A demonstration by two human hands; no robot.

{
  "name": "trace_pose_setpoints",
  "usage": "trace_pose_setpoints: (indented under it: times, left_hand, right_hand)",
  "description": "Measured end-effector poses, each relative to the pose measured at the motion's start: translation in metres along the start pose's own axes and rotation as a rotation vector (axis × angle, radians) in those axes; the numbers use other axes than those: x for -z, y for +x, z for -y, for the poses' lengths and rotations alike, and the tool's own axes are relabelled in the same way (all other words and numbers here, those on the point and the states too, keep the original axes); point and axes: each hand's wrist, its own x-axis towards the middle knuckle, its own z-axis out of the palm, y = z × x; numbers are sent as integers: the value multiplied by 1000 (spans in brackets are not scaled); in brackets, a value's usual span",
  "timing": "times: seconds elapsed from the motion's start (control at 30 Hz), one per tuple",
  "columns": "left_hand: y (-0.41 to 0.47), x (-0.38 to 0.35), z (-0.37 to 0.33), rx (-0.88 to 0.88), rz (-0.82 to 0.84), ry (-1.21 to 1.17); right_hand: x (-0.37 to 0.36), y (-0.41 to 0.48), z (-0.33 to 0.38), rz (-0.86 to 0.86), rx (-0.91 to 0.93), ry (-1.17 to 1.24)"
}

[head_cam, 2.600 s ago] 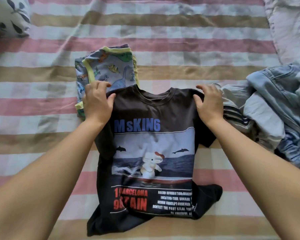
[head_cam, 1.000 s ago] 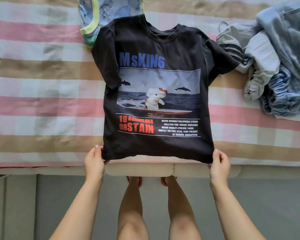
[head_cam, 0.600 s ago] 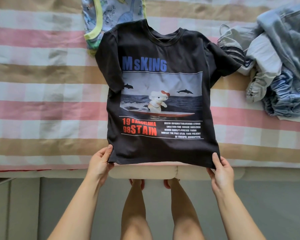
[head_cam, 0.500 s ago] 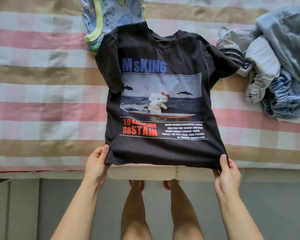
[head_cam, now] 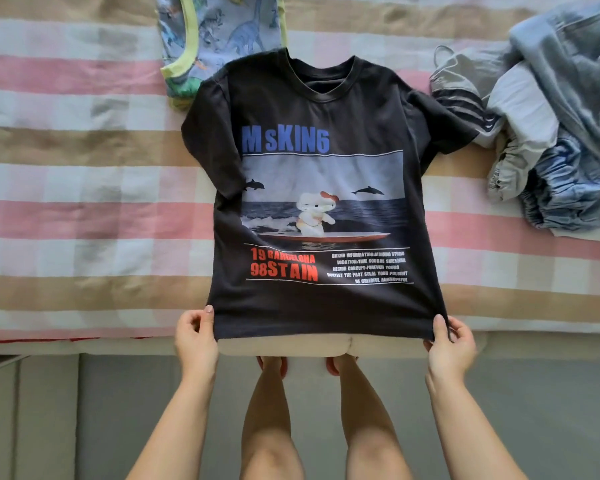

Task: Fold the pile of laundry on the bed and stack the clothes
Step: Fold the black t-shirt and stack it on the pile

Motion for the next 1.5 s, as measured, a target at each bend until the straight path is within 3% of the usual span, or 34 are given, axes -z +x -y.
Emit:
trace_pose_setpoints:
  times: [0.17, 0.27, 0.4, 0.53, 0.63, 0.77, 0.9, 1.07, 1.23, 1.5]
  left_hand:
    - [8, -4, -7, -43, 0, 134]
    - [23, -9, -29, -193, -6, 158]
    - [56, -31, -75, -256, 34, 89]
    - [99, -53, -121, -235, 41, -15]
    - [130, -68, -149, -146, 69, -165]
    - [167, -83, -178, -56, 64, -342]
    - [186, -85, -194, -34, 20, -513]
    - [182, -57, -219, -427, -219, -316]
    - [203, -38, -242, -693, -323, -160]
    - [246, -52, -218, -470, -219, 100]
  right_hand:
    - [0, 9, 7, 23, 64, -218]
    - [-15, -1, 32, 19, 365, -431]
    - [-82, -28, 87, 275, 757, -463]
    - [-174, -49, 132, 590, 866, -484]
    - [-230, -53, 150, 684, 933, -559]
    - [-280, -51, 166, 676, 987, -580]
    - [-327, -44, 187, 499, 1034, -660]
    - [-371, -37, 219, 424, 1017, -813]
    - [-381, -29, 240, 357, 1032, -678]
    - [-404, -28, 230, 357, 981, -791]
